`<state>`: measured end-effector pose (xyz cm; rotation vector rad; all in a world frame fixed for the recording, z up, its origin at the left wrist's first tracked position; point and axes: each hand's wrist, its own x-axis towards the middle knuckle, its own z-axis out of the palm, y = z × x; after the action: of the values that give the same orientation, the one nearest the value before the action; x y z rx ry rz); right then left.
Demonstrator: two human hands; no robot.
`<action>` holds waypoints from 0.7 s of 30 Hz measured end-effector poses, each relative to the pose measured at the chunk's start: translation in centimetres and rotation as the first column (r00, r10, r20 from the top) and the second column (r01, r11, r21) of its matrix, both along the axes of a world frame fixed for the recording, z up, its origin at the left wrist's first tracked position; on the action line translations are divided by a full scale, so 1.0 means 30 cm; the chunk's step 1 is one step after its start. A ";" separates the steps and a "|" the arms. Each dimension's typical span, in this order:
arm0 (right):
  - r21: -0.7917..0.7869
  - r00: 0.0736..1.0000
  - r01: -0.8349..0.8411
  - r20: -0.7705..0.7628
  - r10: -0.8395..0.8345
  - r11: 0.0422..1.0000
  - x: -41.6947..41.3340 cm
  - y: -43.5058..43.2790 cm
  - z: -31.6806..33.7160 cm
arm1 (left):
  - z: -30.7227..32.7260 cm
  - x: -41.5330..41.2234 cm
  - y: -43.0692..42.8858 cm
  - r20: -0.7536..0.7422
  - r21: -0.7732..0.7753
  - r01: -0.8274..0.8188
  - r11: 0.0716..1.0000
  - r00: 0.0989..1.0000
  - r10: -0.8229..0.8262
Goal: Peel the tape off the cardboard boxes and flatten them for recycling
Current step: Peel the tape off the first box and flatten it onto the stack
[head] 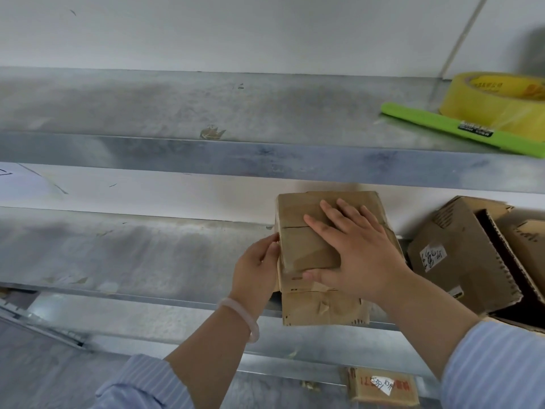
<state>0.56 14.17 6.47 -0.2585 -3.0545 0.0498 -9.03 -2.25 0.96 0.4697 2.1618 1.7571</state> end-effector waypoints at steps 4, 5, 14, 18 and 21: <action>-0.068 0.998 0.067 -0.004 -0.068 0.995 -0.033 0.017 -0.030 | -0.027 0.026 -0.012 0.338 0.264 0.095 0.960 0.923 -0.184; -0.066 0.997 0.076 0.014 -0.075 0.995 -0.041 0.026 -0.045 | -0.032 0.030 -0.016 0.385 0.296 0.079 0.952 0.902 -0.195; 0.043 0.996 -0.005 0.094 0.001 0.999 -0.080 0.076 -0.112 | -0.036 0.017 -0.011 0.200 0.249 0.255 0.934 0.930 -0.308; 0.063 0.995 0.013 0.094 -0.019 0.998 -0.103 0.064 -0.099 | -0.045 0.003 -0.003 0.118 0.154 0.280 0.947 0.947 -0.299; 0.065 0.995 0.019 0.096 -0.025 0.998 -0.106 0.047 -0.093 | -0.065 -0.009 -0.002 0.019 -0.007 0.105 0.994 0.994 -0.105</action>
<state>-2.63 15.59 3.69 -0.2989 -3.1418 -0.0636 -9.29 -2.31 -0.99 0.5519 2.0908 1.6894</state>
